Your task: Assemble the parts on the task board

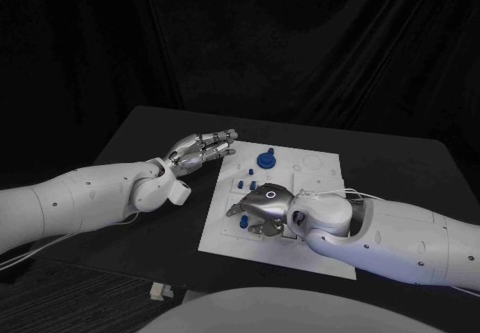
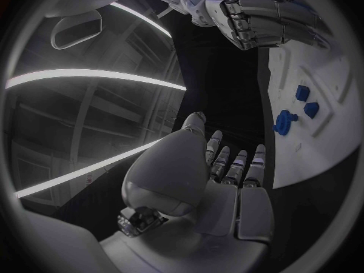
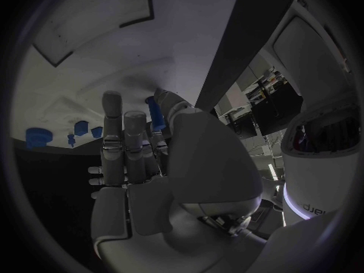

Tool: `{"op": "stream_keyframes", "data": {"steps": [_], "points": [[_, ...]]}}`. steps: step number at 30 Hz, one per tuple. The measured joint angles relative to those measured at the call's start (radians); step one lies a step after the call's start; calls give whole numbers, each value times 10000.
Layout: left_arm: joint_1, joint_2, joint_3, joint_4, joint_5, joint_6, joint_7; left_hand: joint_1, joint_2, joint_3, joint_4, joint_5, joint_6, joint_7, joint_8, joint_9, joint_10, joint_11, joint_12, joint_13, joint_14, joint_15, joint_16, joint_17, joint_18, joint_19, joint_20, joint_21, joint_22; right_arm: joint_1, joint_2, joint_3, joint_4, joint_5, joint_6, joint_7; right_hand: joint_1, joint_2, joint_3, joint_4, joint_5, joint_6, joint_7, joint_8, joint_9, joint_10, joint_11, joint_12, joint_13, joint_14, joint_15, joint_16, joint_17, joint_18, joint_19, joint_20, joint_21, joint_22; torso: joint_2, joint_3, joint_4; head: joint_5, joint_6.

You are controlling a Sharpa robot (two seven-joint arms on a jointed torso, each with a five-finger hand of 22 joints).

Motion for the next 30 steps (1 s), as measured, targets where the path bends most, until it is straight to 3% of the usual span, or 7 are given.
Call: {"op": "stream_keyframes", "data": {"steps": [7, 14, 16, 21, 24, 28, 30], "points": [[-5, -4, 0, -16, 0, 13, 0, 39, 39, 56, 1, 0, -1, 0, 0, 0, 0, 0, 0, 0, 0, 0, 0, 0, 1, 0, 0, 0, 1, 0, -192, 1, 66, 1, -139, -44, 46, 66, -355, 6, -167, -1182, -247, -59, -346, -841, -20, 185, -7, -116, -8, 0, -100, 165, -131, 46, -252, -1, -1, 0, 0, -2, 0], [-8, -27, 0, -9, 0, 18, 0, 39, 39, 56, 1, 0, 35, 36, 0, -1, 0, 0, 0, 0, 0, 0, 0, 0, 2, 0, 0, 0, 1, 240, -788, -25, 516, 34, -786, 27, 46, 65, -796, 539, -543, -1369, -286, -59, -474, -1210, -44, 670, -13, -116, -8, 43, -64, 166, -131, 46, -311, -2, -1, 0, 1, -37, 0], [-10, -39, 1, -4, 0, 18, 1, 39, 39, 56, 1, 0, 35, 36, 0, -1, 0, 0, 0, 0, 0, 0, 0, 0, 3, 0, 0, 0, 1, 518, -1147, -21, 835, 197, -1130, 76, 155, 174, -786, 579, -451, -1114, -215, -17, -466, -1210, -44, 903, 19, -6, -24, 229, 120, 164, 12, 37, -137, -2, -2, 0, 0, -42, 0], [-11, -54, 1, -5, 0, 19, 1, 39, 39, 56, 1, 0, 35, 36, 0, -1, 1, 0, 0, 0, 0, 0, 0, 0, 3, 0, 0, 0, 1, 1407, -2102, -12, 1541, 1242, -1906, 215, 393, 411, -589, 383, 192, 560, 337, 465, -199, -119, -46, 2040, 367, 404, -61, 692, 613, 164, 421, -28, 573, -3, -4, 0, 0, -75, 0], [-12, -56, 0, -9, 1, 19, 1, 39, 39, 56, 1, 0, 35, 36, 0, -1, 0, 0, 0, 0, 0, 0, 0, 0, 3, 0, 0, 0, 1, 1954, -2729, 10, 1827, 2172, -2290, 308, 403, 420, -504, 297, 273, 1028, 579, 602, -135, 496, -93, 2767, 643, 407, -65, 716, 610, 163, 431, -39, 625, -3, -5, 0, 0, -112, 0], [-12, -54, 0, -18, 1, 18, 1, 39, 39, 55, 1, 39, 35, 36, 0, -1, 1, 0, 0, 0, 0, 0, 0, 0, 3, 0, 0, 0, 2, 2314, -3410, 9, 2006, 3332, -2584, 346, 439, 542, -456, 146, 373, 2197, 803, 1090, 76, 1807, -673, 5956, 2539, 55, -372, 377, 185, 163, 134, -188, 211, -4, -5, 0, 0, -155, 0], [-12, -50, 0, -18, 1, 17, 1, 39, 39, 55, 2, 39, 35, 36, 0, -1, 1, 0, 0, 0, 0, 0, 0, 0, 3, 0, 0, 0, 5, 2395, -3670, -1, 2000, 3830, -2604, 277, 18, 585, -499, 486, 208, 2831, 754, 1202, 193, 2347, -871, 9821, 6712, 627, -454, 1233, 1265, 154, 379, -247, 833, -4, -5, 1, 0, -188, 0]]}}
